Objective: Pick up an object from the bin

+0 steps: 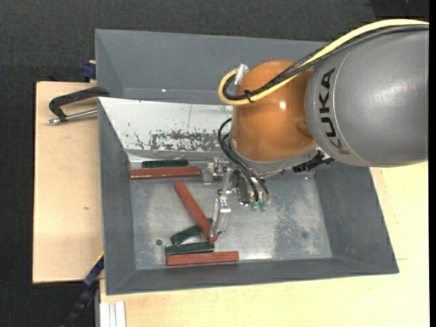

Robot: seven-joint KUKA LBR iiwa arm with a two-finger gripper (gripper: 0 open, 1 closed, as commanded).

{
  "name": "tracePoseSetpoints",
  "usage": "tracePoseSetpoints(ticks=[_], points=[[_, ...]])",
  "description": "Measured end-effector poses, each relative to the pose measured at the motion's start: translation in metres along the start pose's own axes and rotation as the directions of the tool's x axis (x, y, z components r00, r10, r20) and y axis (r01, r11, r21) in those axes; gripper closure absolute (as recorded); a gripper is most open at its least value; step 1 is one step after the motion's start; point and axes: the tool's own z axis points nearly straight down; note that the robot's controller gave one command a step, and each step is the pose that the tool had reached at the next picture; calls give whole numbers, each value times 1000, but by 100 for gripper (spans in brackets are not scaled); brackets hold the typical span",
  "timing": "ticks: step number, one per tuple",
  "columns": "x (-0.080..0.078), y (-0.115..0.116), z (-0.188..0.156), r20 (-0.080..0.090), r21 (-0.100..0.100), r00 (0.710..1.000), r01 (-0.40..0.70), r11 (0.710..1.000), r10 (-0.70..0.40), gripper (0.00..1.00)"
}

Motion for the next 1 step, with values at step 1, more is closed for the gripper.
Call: tracePoseSetpoints(ticks=[1], points=[[-8, -1, 52, 2, -1, 994, -110, 994, 110, 0]])
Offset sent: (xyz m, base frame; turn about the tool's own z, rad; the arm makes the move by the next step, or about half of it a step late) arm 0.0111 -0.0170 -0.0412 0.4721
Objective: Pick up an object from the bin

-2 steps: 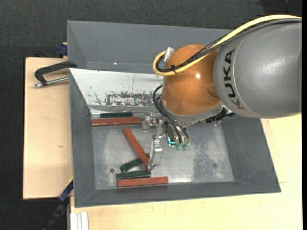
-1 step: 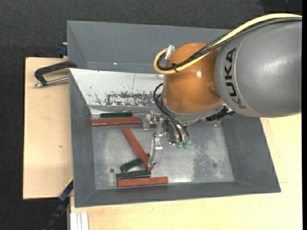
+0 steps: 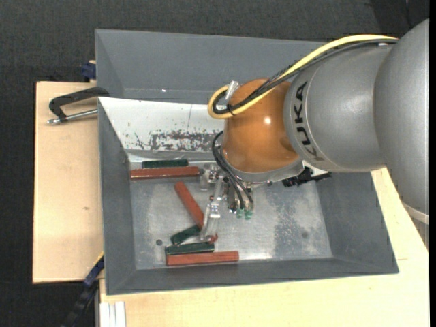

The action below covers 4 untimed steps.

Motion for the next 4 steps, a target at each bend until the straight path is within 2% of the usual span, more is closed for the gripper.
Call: tracePoseSetpoints(ticks=[1, 2, 3, 4], points=[[0, -5, 25, -5, 2, 993, -119, 993, 119, 0], [-18, -2, 21, 1, 0, 979, -203, 979, 203, 0], [-10, -3, 68, -2, 2, 976, -216, 976, 216, 0], [-49, -1, 67, -2, -1, 909, -416, 909, 416, 100]])
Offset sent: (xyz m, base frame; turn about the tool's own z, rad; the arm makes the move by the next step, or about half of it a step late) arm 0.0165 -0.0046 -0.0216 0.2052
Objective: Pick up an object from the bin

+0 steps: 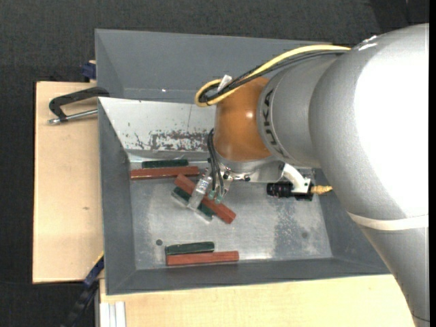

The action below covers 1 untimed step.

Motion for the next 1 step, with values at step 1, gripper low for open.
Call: tracePoseSetpoints(ticks=[1], points=[[0, 0, 0, 1, 0, 1000, 0, 1000, 0, 100]])
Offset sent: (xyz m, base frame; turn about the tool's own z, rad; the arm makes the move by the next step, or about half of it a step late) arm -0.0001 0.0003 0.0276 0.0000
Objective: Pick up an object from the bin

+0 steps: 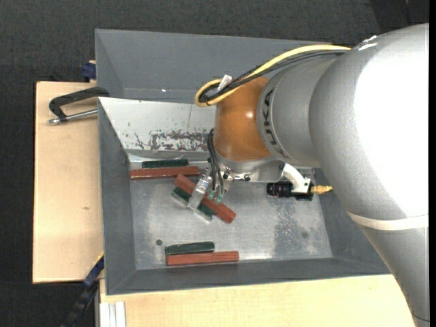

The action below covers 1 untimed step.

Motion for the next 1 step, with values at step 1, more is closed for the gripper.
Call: tracePoseSetpoints(ticks=[1], points=[[0, 0, -2, 0, 0, 1000, 0, 1000, 0, 100]])
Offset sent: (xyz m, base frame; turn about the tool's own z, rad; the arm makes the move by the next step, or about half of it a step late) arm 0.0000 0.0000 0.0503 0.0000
